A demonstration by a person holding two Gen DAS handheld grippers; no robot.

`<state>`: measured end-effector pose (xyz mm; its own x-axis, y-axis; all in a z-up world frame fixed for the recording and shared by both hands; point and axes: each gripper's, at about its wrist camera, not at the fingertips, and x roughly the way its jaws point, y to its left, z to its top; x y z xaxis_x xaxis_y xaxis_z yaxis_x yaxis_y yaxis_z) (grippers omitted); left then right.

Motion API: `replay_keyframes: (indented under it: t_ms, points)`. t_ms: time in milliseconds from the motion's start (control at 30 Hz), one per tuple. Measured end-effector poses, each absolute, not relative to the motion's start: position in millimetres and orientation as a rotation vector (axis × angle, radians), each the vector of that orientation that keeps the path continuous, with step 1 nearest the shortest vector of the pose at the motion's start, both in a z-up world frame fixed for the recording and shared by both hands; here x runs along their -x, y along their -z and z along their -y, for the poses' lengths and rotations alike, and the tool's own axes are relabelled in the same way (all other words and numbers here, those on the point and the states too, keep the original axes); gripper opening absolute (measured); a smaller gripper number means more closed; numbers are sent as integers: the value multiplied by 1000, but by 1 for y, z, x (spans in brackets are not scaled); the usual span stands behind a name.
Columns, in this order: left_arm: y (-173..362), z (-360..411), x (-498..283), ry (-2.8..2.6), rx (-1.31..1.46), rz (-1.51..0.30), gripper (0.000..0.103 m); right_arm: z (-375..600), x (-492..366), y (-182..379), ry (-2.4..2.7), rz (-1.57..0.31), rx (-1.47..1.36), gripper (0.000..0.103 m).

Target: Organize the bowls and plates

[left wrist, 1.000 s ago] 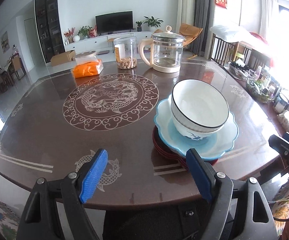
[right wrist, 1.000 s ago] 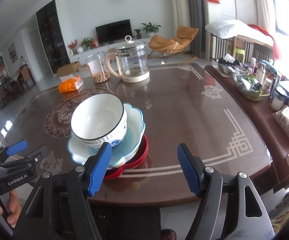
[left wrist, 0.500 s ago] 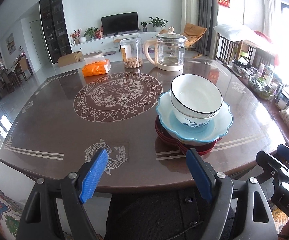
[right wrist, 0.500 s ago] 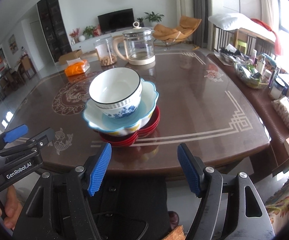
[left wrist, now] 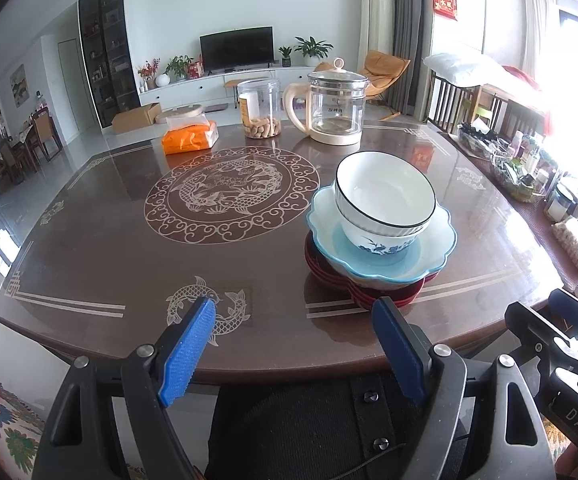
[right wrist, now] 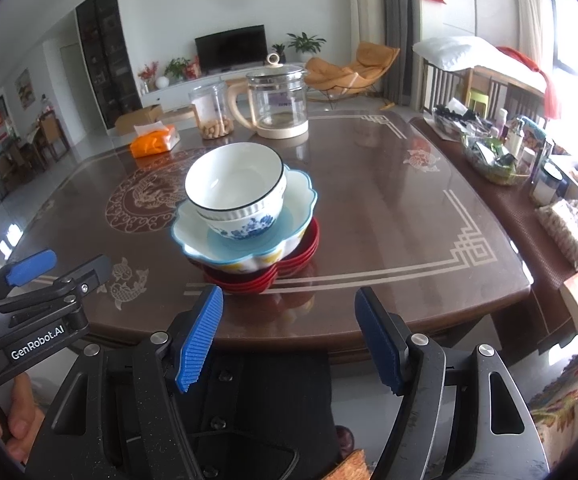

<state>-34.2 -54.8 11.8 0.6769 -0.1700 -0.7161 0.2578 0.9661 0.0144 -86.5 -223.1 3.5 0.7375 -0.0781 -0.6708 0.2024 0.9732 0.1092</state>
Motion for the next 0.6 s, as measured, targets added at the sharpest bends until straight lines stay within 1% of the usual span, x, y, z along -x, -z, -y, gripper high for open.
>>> replay_keyframes:
  t_ms: [67, 133, 200, 600]
  points:
    - [-11, 54, 33, 239, -115, -800, 84, 223, 86, -2, 153, -729, -180, 73]
    - [-9, 55, 32, 239, -115, -811, 96, 222, 86, -1, 153, -730, -177, 73]
    - [-8, 55, 32, 243, -112, -814, 100, 222, 86, -1, 152, -730, -179, 73]
    - [-15, 60, 37, 238, -156, -765, 101, 220, 85, 2, 149, -733, -182, 73]
